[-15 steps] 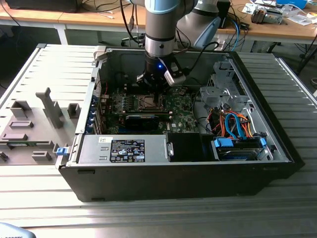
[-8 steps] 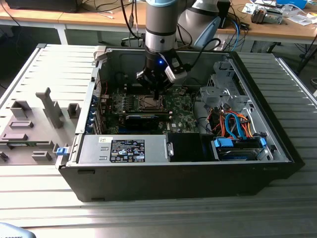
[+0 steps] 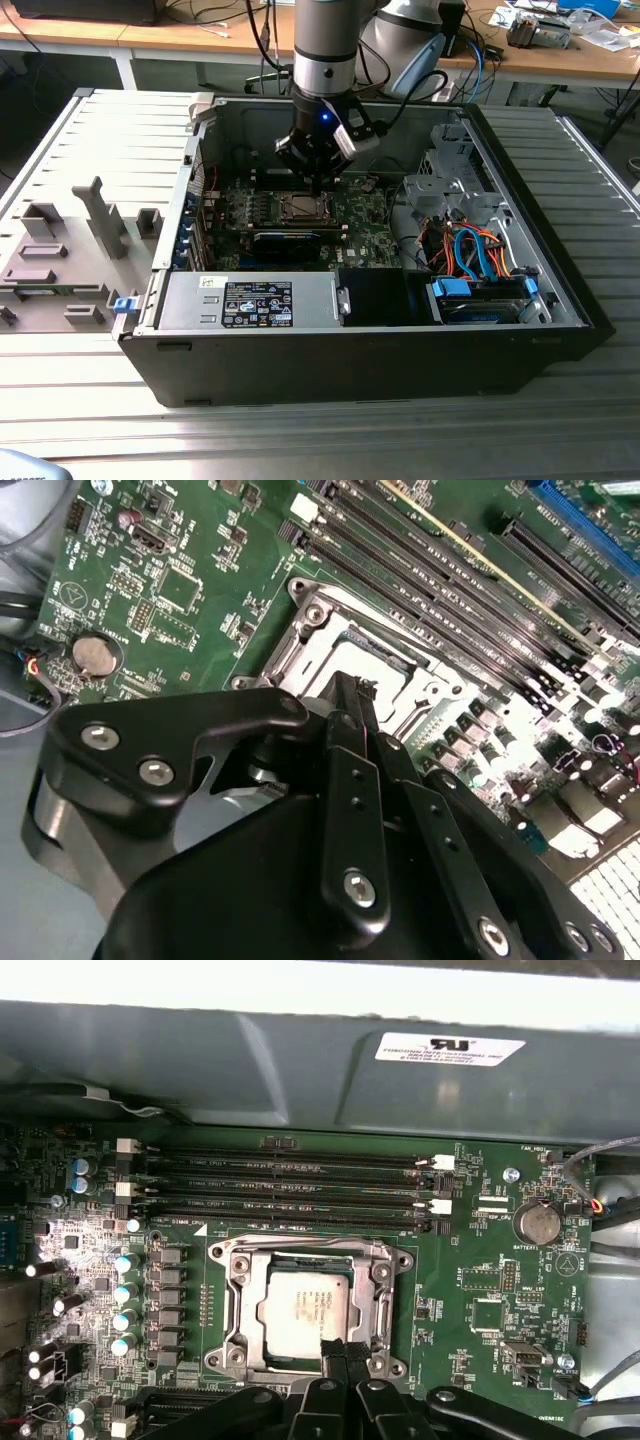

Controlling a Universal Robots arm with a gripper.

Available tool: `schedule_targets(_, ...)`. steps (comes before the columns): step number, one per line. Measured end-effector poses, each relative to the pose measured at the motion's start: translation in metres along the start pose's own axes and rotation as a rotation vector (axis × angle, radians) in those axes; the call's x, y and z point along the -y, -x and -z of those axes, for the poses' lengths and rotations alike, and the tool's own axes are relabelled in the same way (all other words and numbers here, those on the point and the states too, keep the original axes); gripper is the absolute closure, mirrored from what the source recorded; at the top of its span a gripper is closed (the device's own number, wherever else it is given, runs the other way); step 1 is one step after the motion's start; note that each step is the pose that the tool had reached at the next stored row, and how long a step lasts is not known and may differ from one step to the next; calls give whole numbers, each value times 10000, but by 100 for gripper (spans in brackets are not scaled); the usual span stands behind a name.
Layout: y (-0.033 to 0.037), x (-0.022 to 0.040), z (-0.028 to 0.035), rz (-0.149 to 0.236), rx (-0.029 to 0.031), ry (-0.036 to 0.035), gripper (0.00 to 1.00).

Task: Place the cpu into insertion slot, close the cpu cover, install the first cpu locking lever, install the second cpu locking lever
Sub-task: 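Install the first cpu locking lever, then install the second cpu locking lever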

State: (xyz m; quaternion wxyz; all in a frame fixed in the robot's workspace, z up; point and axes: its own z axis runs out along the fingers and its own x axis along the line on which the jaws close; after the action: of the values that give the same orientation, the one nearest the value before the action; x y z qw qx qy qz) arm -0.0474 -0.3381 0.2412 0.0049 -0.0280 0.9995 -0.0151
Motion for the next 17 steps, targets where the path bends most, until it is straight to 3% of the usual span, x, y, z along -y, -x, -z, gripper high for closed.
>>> schedule_targets(13, 5, 14, 3, 0, -2, -4, 89)
schedule_targets(17, 6, 149, -6, 0, -1, 7, 89)
